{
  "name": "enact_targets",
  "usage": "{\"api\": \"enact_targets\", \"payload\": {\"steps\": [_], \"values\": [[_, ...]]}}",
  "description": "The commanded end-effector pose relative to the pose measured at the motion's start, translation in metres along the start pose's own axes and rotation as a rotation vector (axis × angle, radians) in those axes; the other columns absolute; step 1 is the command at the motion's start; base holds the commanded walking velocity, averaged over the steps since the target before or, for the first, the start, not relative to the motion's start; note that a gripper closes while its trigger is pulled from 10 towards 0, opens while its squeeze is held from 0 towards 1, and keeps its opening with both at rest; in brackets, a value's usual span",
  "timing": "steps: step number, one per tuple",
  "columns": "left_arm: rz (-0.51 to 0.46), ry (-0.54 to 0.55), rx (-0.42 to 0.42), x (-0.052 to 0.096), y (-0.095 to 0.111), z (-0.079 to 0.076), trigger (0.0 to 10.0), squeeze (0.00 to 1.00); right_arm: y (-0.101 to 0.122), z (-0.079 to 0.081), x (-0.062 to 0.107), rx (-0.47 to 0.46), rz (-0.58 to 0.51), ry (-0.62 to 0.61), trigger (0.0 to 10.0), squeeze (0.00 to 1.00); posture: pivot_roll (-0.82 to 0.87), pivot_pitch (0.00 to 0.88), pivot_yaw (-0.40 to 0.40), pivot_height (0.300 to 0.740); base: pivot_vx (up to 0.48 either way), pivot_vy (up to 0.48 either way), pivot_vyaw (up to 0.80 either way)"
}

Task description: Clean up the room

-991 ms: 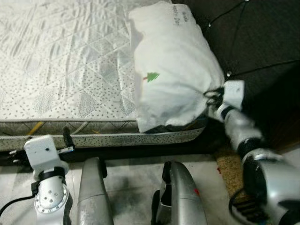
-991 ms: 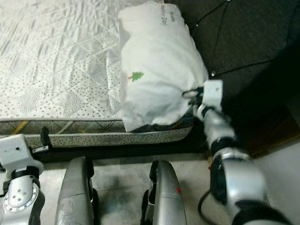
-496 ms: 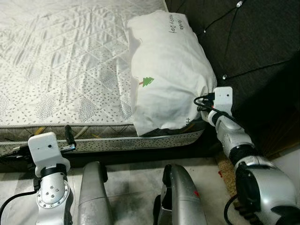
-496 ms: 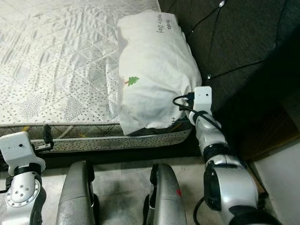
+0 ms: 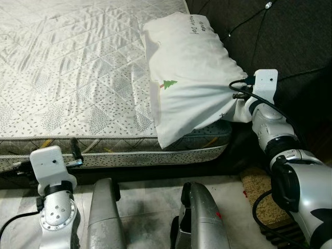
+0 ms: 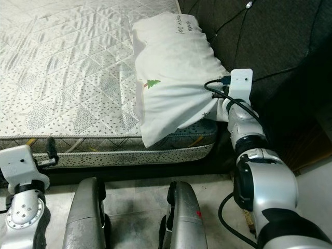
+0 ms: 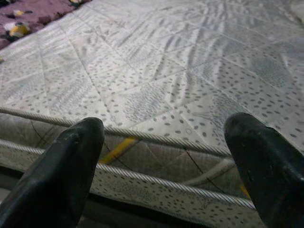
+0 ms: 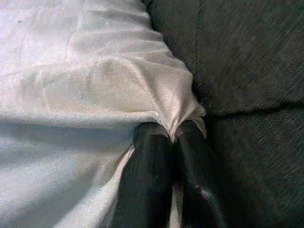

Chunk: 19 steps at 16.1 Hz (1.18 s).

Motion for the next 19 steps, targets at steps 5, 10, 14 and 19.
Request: {"api": "enact_targets", "payload": {"steps": [5,10,14,19], "values": [[0.009,-0.009,-0.008,0.000,-0.003,0.003,10.0,0.00,-0.040,-0.010,0.011,0.013,0.066,-0.021,10.0,1.00,0.09,0.091,-0.106,0.573,0.000,0.000,0.00],[0.043,-0.029,0.014,0.011,-0.014,0.000,10.0,0.00,-0.094,-0.025,0.042,0.050,0.098,0.011,10.0,1.00,0.08,0.053,-0.093,0.573,0.000,0.000,0.00],[0.033,-0.030,0.023,0.012,-0.012,0.000,10.0,0.00,-0.102,0.011,0.076,0.053,-0.008,0.184,10.0,1.00,0.05,0.047,-0.075,0.573,0.000,0.000,0.00],[-0.015,-0.092,0.063,0.005,0.000,-0.015,10.0,0.00,-0.061,0.083,0.096,-0.106,-0.155,0.382,10.0,1.00,0.03,0.046,-0.064,0.573,0.000,0.000,0.00]]}}
Point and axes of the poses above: a point about 5 cm out from each wrist's last joint towards the gripper, its own x axis pointing back from the gripper into the wrist, its own y axis along the axis of the wrist's last joint, z = x × y, the point moved 5 cm from there along -x, pointing out of the wrist towards the gripper, and after that the axes turned 6 degrees about -x, right-handed, at the moved point
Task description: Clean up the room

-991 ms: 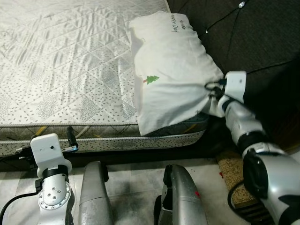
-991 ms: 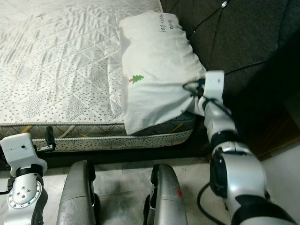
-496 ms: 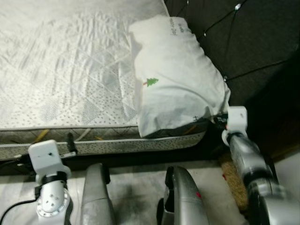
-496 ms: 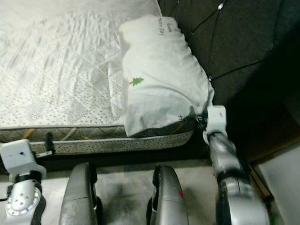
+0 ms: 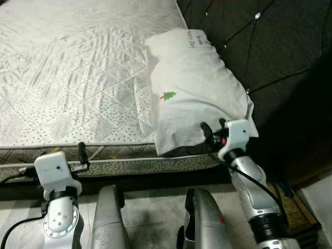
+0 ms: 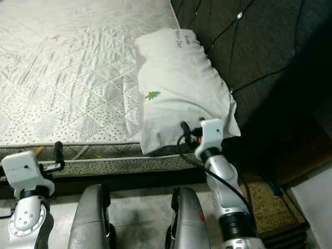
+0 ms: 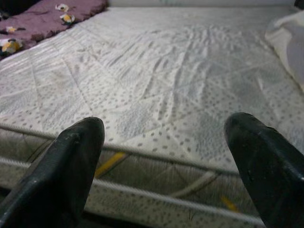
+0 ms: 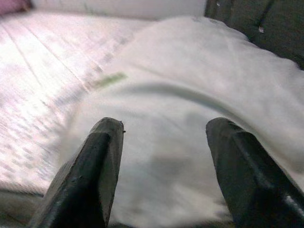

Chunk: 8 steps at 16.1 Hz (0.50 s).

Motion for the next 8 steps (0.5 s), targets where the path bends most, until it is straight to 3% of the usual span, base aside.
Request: {"api": "enact_targets", "payload": {"steps": [1,5,8], "values": [[-0.006,-0.029,0.013,-0.001,0.002,-0.009,10.0,0.00,0.007,0.010,-0.002,-0.046,-0.012,0.046,10.0,1.00,0.03,0.049,-0.064,0.573,0.000,0.000,0.00],[-0.001,-0.041,0.017,0.001,0.001,-0.012,10.0,0.00,0.025,0.022,-0.005,-0.085,-0.058,0.079,10.0,1.00,0.03,0.055,-0.063,0.588,0.000,0.000,0.00],[0.000,-0.043,0.017,-0.001,0.001,-0.011,10.0,0.00,0.024,0.027,-0.007,-0.085,-0.049,0.096,10.0,1.00,0.04,0.058,-0.063,0.618,0.000,0.000,0.00]]}}
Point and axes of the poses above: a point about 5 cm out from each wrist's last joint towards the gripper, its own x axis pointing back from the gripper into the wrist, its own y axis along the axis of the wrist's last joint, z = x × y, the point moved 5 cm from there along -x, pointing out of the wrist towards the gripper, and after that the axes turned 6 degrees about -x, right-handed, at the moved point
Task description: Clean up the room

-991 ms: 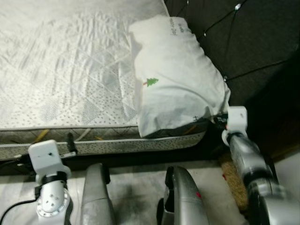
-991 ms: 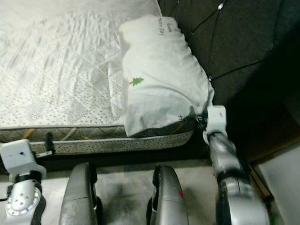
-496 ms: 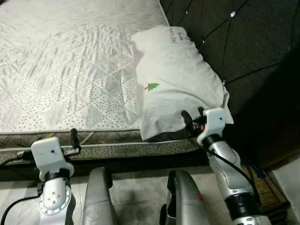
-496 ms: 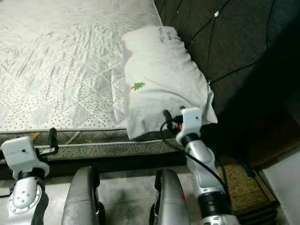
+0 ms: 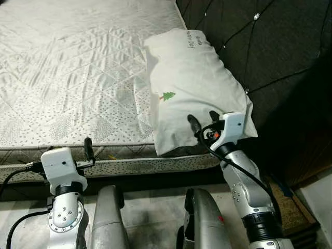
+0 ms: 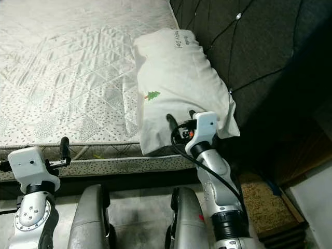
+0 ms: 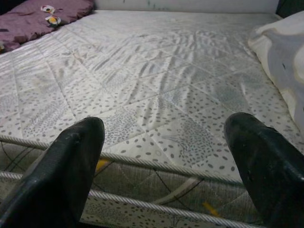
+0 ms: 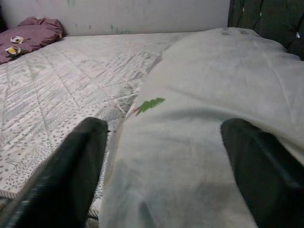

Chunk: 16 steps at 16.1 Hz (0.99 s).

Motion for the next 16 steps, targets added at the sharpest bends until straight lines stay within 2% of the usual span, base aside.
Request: {"api": "enact_targets", "payload": {"steps": [1,2,5,10,14,16], "values": [[0.009,-0.008,-0.005,-0.001,-0.002,-0.001,10.0,0.00,0.010,0.003,-0.004,0.016,-0.026,0.021,10.0,0.41,0.04,0.056,-0.062,0.633,0.000,0.000,0.00],[0.008,-0.008,-0.006,-0.001,-0.002,0.000,10.0,0.00,0.011,0.006,-0.003,0.012,-0.022,0.027,10.0,0.00,0.04,0.056,-0.062,0.638,0.000,0.000,0.00],[0.006,-0.015,-0.007,-0.003,-0.001,-0.004,10.0,0.00,0.016,0.009,-0.008,0.025,-0.026,0.031,10.0,0.00,0.04,0.044,-0.060,0.673,0.000,0.000,0.00],[0.005,-0.012,-0.006,-0.006,-0.002,-0.005,10.0,0.00,0.014,0.014,-0.008,0.008,-0.001,0.048,10.0,0.00,0.05,0.033,-0.067,0.733,0.000,0.000,0.00],[-0.001,-0.014,0.005,-0.007,-0.001,-0.006,10.0,0.00,0.013,0.014,-0.009,0.006,0.010,0.046,10.0,0.00,0.05,0.029,-0.068,0.740,0.000,0.000,0.00],[-0.015,-0.018,0.035,-0.011,0.005,-0.013,10.0,0.00,0.009,0.011,-0.008,0.010,0.025,0.036,10.0,0.00,0.05,0.028,-0.068,0.740,0.000,0.000,0.00]]}}
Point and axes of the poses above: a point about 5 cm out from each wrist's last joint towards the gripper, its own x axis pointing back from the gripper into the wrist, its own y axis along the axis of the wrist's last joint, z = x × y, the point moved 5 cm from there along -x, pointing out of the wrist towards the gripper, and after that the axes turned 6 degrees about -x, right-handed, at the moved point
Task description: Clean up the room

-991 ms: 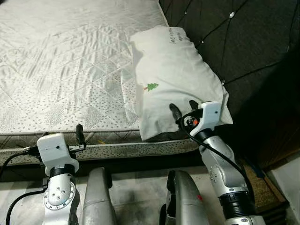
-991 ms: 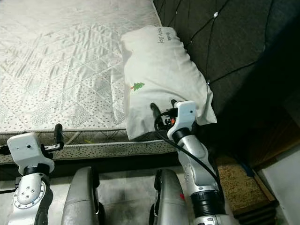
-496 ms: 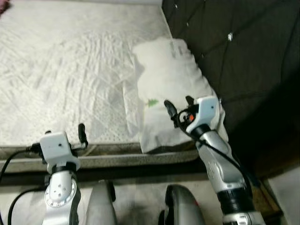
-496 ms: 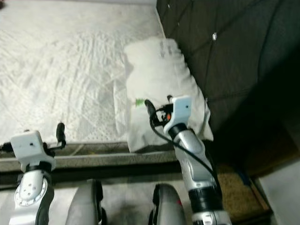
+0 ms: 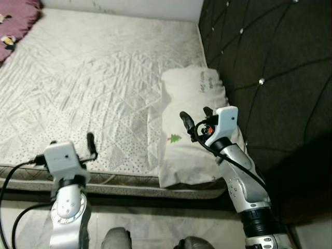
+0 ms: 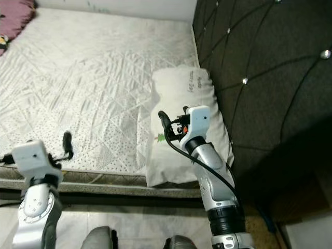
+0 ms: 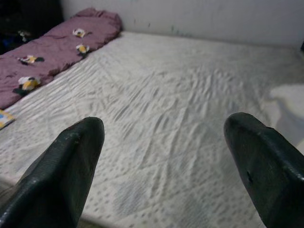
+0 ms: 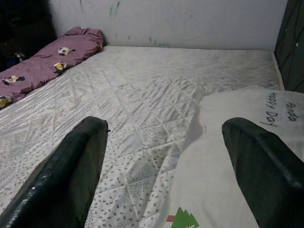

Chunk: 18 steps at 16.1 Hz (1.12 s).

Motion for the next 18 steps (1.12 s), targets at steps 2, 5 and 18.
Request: {"api": "enact_targets", "payload": {"steps": [2,5,18], "values": [[0.031,0.004,0.015,0.001,-0.006,-0.002,10.0,0.00,0.000,-0.004,0.002,0.010,0.007,-0.014,10.0,0.00,0.05,0.029,-0.067,0.740,0.000,0.000,0.00],[0.030,0.000,0.010,0.001,-0.006,-0.002,10.0,0.00,-0.005,-0.013,0.002,-0.010,0.030,-0.078,10.0,0.00,0.05,0.031,-0.068,0.740,0.000,0.000,0.00],[0.074,-0.311,0.074,0.019,-0.012,-0.039,10.0,0.00,-0.029,-0.048,0.034,0.023,0.116,-0.179,10.0,0.00,0.04,0.049,-0.057,0.740,0.000,0.029,0.00]]}}
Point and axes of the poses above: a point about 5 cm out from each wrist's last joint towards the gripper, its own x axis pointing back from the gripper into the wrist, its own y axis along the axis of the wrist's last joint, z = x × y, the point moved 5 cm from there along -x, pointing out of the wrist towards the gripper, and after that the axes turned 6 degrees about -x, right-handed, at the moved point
